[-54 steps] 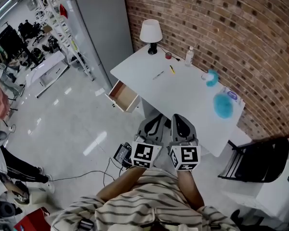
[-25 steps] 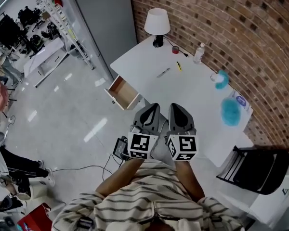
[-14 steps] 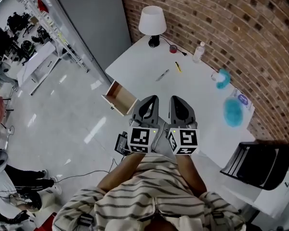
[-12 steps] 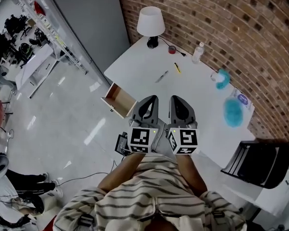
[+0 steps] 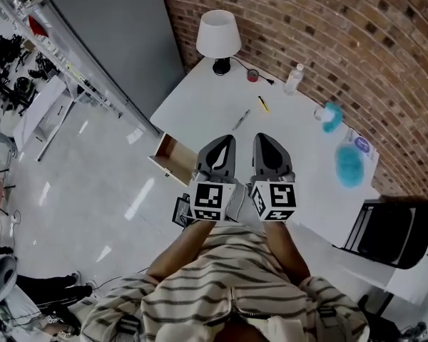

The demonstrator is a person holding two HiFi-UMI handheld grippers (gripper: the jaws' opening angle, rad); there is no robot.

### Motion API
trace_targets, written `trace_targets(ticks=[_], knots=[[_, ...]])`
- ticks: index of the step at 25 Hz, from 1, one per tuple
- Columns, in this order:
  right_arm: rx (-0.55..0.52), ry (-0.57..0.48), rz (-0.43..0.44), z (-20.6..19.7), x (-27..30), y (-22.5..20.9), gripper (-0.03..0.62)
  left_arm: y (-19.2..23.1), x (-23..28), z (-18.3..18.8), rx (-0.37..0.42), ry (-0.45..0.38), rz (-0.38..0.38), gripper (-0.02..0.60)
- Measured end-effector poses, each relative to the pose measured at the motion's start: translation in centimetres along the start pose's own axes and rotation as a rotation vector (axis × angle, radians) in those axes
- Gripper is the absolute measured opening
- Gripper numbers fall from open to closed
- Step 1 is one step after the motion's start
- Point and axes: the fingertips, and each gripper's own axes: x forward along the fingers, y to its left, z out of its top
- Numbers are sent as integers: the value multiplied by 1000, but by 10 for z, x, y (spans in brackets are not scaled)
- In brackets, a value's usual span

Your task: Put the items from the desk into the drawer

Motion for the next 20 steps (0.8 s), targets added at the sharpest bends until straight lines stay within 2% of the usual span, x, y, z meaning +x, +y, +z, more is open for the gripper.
trace_targets(ticks=[12, 20], knots=[[-19, -14, -78, 5, 45, 2, 11, 35, 34, 1, -5, -19, -94, 6], [-28, 2, -102, 4, 56, -3, 11, 44, 46, 0, -11, -21, -94, 6]])
